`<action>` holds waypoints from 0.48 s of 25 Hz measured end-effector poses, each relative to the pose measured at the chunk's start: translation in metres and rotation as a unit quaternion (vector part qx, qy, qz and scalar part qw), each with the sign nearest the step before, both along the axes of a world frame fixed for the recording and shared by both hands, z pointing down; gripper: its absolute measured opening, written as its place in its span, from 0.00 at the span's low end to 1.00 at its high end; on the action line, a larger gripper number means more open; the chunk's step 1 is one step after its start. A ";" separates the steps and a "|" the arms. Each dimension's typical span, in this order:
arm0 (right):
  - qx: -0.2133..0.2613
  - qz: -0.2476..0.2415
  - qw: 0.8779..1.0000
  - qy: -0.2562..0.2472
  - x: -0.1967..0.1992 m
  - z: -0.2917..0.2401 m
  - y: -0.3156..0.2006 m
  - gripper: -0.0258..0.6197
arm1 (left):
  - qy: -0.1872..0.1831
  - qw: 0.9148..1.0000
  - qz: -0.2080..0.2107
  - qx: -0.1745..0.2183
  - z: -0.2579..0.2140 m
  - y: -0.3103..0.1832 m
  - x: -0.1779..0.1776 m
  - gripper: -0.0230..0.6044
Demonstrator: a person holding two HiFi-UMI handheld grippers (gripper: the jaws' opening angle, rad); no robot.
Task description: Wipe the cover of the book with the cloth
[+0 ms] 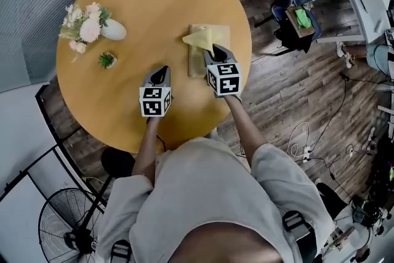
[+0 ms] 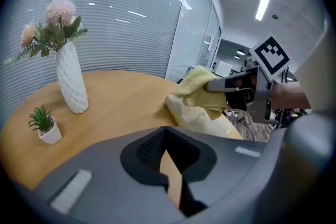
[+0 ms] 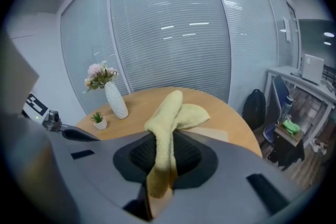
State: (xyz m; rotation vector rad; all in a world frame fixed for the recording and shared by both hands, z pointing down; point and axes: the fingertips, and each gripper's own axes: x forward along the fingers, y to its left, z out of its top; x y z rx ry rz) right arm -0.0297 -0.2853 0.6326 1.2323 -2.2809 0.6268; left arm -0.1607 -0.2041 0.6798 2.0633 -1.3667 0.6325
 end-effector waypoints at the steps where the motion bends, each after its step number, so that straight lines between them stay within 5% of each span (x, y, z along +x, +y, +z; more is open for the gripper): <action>1: -0.003 -0.002 1.000 0.000 -0.002 0.002 -0.003 0.14 | 0.001 1.000 -0.002 -0.001 0.001 0.000 -0.001 0.05; 12: -0.034 -0.025 0.999 0.013 -0.022 0.031 -0.026 0.14 | -0.007 1.000 -0.016 -0.015 0.012 0.000 -0.009 0.05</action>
